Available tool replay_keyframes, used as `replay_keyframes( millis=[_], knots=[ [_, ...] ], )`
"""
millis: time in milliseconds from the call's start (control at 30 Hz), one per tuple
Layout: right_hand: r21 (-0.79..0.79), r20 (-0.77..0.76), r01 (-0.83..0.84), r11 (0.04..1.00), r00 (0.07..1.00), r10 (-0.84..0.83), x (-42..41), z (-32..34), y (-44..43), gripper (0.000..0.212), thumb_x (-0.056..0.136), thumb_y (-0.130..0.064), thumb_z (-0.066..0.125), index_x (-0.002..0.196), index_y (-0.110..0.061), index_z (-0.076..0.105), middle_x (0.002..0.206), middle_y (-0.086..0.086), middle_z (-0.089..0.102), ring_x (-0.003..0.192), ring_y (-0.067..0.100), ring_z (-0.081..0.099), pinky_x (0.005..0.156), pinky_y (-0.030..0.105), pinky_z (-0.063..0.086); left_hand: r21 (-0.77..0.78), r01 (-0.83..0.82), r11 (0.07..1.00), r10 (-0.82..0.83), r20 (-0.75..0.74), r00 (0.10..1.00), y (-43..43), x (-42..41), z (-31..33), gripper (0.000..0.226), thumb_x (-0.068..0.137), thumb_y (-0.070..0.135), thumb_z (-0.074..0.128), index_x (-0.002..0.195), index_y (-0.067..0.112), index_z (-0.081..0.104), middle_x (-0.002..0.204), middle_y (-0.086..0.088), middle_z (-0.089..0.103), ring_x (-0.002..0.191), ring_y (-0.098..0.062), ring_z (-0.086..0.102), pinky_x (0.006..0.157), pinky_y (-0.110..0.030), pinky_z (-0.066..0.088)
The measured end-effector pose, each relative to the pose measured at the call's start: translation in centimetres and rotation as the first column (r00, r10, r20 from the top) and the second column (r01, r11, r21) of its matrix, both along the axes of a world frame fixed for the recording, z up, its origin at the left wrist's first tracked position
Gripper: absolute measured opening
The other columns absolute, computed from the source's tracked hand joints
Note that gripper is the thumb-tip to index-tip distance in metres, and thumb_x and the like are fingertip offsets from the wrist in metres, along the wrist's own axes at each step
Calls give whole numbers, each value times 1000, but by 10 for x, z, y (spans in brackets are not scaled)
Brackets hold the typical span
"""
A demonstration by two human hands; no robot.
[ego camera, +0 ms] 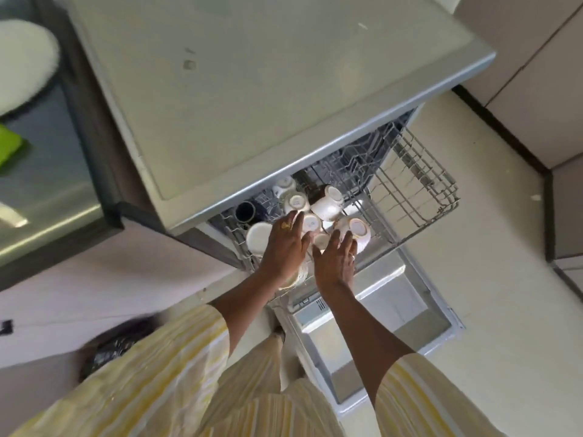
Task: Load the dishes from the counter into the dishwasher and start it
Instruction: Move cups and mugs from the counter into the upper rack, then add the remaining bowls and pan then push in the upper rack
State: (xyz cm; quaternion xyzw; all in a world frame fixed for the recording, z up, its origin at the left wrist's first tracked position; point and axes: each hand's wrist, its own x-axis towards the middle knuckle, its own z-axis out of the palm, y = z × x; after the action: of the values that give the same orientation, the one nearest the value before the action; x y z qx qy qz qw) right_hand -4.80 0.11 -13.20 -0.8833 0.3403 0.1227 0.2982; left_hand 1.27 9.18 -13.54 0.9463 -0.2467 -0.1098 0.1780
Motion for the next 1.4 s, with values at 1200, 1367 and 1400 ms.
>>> replay_keyframes(
  millis=[1200, 1367, 1400],
  knots=[
    [-371, 409, -702, 608, 464, 786, 208, 179, 347, 48, 92, -27, 52, 134, -8, 40, 136, 22, 33, 123, 38, 36, 101, 41, 37, 60, -691, 721, 655, 269, 706, 346, 43, 149, 66, 97, 50, 18, 149, 9, 10, 157, -8, 13, 145, -21, 8, 117, -34, 2],
    [-293, 326, -746, 597, 509, 796, 237, 175, 375, 63, 90, -46, 50, 145, -28, 24, 145, 23, 20, 130, 42, 26, 107, 47, 34, 61, -697, 715, 662, 262, 702, 347, 45, 147, 67, 97, 51, 17, 149, 11, 5, 158, -5, 8, 146, -18, 2, 116, -31, -1],
    [-305, 315, -750, 586, 501, 806, 241, 173, 377, 63, 90, -48, 49, 144, -28, 25, 143, 22, 24, 129, 40, 29, 106, 45, 34, 66, -695, 716, 659, 263, 704, 347, 45, 147, 67, 97, 51, 17, 149, 11, 6, 158, -5, 8, 146, -18, 2, 116, -31, -1]
  ],
)
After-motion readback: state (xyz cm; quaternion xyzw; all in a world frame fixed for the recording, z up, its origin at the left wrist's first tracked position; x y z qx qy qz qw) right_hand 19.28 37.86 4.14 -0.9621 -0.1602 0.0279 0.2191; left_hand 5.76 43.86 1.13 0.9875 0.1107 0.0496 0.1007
